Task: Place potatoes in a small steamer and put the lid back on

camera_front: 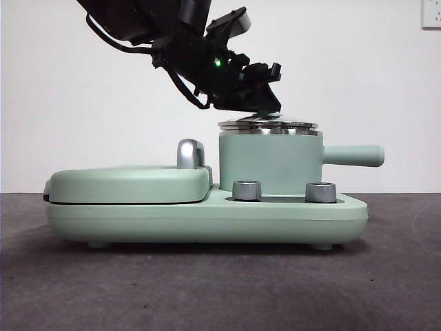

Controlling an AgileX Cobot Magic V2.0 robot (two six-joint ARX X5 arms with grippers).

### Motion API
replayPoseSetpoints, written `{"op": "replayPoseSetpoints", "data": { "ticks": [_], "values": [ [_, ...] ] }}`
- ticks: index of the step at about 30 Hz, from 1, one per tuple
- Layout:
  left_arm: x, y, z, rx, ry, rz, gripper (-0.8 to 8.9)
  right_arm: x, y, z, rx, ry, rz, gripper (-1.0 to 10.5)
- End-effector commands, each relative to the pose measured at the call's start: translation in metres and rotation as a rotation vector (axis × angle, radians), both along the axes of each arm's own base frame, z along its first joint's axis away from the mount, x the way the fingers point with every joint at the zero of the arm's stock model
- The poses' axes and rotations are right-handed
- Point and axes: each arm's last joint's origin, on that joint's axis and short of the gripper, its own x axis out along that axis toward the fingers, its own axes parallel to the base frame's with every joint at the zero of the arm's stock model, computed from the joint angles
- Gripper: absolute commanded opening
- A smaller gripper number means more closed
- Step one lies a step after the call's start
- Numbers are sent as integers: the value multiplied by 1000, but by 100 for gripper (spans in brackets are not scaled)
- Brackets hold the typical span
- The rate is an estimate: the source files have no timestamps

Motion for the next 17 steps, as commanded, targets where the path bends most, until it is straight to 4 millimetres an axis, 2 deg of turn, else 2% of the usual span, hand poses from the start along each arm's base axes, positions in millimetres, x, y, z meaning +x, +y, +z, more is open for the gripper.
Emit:
{"op": "replayPoseSetpoints", "data": {
  "ticks": [1, 17],
  "values": [
    [5, -5, 4, -25, -33, -4, 9, 1, 1, 1, -6, -12, 1, 253],
    [3, -8, 1, -30, 11, -24, 9, 1, 0, 1, -20, -20, -21, 253]
  ]
}}
